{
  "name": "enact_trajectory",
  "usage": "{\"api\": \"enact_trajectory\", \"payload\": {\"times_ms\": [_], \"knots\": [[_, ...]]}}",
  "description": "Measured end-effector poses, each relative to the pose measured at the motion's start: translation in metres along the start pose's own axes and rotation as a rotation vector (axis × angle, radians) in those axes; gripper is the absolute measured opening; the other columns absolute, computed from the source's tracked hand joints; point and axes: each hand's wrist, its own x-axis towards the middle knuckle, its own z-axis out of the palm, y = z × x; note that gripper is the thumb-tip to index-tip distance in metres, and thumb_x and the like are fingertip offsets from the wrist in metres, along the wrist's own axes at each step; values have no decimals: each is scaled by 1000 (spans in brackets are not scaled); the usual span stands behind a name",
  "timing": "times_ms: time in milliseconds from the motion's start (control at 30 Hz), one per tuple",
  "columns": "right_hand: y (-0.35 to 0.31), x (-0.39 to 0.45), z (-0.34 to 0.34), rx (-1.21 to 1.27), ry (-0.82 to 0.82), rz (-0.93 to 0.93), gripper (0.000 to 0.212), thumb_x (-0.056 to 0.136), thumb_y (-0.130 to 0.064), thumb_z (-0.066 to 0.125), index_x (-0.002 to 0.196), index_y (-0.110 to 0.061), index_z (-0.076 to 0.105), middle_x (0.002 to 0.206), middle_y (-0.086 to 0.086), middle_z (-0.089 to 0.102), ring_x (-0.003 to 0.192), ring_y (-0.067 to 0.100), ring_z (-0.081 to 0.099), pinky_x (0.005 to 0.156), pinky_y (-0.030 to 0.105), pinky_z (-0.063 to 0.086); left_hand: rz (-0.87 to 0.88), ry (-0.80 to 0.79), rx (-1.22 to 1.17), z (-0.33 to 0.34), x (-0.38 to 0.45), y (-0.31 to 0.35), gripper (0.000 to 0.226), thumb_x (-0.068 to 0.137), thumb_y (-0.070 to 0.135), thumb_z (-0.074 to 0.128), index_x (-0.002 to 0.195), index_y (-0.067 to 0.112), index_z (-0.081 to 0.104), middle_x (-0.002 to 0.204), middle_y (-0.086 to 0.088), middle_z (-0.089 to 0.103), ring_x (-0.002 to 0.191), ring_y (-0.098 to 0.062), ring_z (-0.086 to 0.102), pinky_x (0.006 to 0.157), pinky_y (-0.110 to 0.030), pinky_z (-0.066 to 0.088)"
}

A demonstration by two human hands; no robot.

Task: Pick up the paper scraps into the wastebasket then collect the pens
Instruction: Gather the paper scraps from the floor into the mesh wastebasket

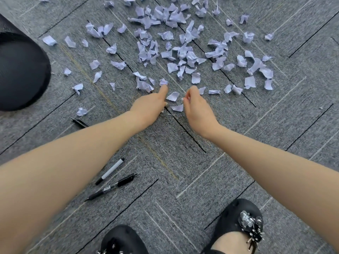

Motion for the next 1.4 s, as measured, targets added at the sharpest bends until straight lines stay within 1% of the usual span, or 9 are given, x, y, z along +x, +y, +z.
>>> {"api": "enact_trajectory", "payload": {"times_ms": [133, 300, 533, 700, 800, 933, 1167, 1300, 1400], "knots": [[1, 4, 9, -292, -33, -89, 28, 95, -32, 43, 110, -9, 41, 85, 7, 65, 75, 35, 60, 63, 38, 40, -51, 50, 28, 9, -5, 6, 17, 97, 6, 37, 92, 15, 24, 74, -8, 46, 61, -29, 45, 52, -39, 34], [6, 11, 13, -547, -60, -174, 22, 96, -29, 41, 107, -11, 47, 100, 8, 63, 88, 30, 60, 66, 34, 30, -122, 110, -74, 12, -12, -4, 20, 98, 30, 38, 89, 15, 29, 77, -4, 46, 65, -27, 46, 55, -36, 35], [-6, 23, 8, 29, 93, -12, 19, 99, -19, 29, 84, -11, 36, 82, 3, 36, 59, 11, 28, 56, 31, 30, -135, 117, -246, 19, -30, 1, 6, 98, 15, 33, 96, 10, 37, 73, -9, 52, 65, -30, 53, 59, -43, 46], [-7, 32, 6, 124, 71, 29, 10, 98, -15, 28, 94, -11, 36, 72, 2, 40, 59, 18, 35, 52, 38, 34, -264, 210, -524, 10, -31, -12, 31, 100, 13, 31, 131, 14, 33, 78, -6, 54, 50, -17, 38, 48, -33, 33], [-5, 31, 12, -62, 64, -73, 20, 99, -26, 31, 114, -14, 34, 66, -5, 47, 55, 21, 48, 51, 40, 43, -375, 345, -660, -3, -23, -21, 37, 97, 0, 28, 123, 14, 51, 108, -3, 58, 76, -13, 51, 67, -28, 44], [-5, 31, 13, -416, 7, -183, 40, 92, -45, 43, 114, -12, 40, 75, -2, 53, 62, 20, 52, 54, 36, 47, -393, 414, -586, -20, -11, -27, 37, 91, -4, 29, 111, 8, 58, 113, -8, 57, 103, -20, 52, 88, -34, 44], [3, 35, 12, -355, -48, -174, 20, 97, -25, 38, 82, -13, 39, 75, 0, 46, 63, 18, 46, 58, 37, 44, -263, 276, -385, -28, 6, -24, 27, 97, 12, 24, 81, 8, 46, 66, -4, 45, 59, -18, 38, 56, -38, 35], [12, 23, -4, -86, 109, -113, 21, 97, -28, 38, 86, -11, 42, 73, 1, 46, 58, 15, 38, 54, 35, 34, -277, 322, -394, -30, 15, -27, 26, 100, 34, 31, 97, 11, 45, 64, 2, 44, 51, -13, 37, 47, -26, 34], [22, 15, -11, -288, 162, -192, 36, 89, -41, 52, 105, -9, 50, 79, 5, 59, 63, 20, 53, 56, 36, 45, -213, 225, -39, -25, 15, -34, 38, 97, 43, 34, 109, 8, 40, 62, 1, 44, 47, -16, 42, 42, -30, 39]]}}
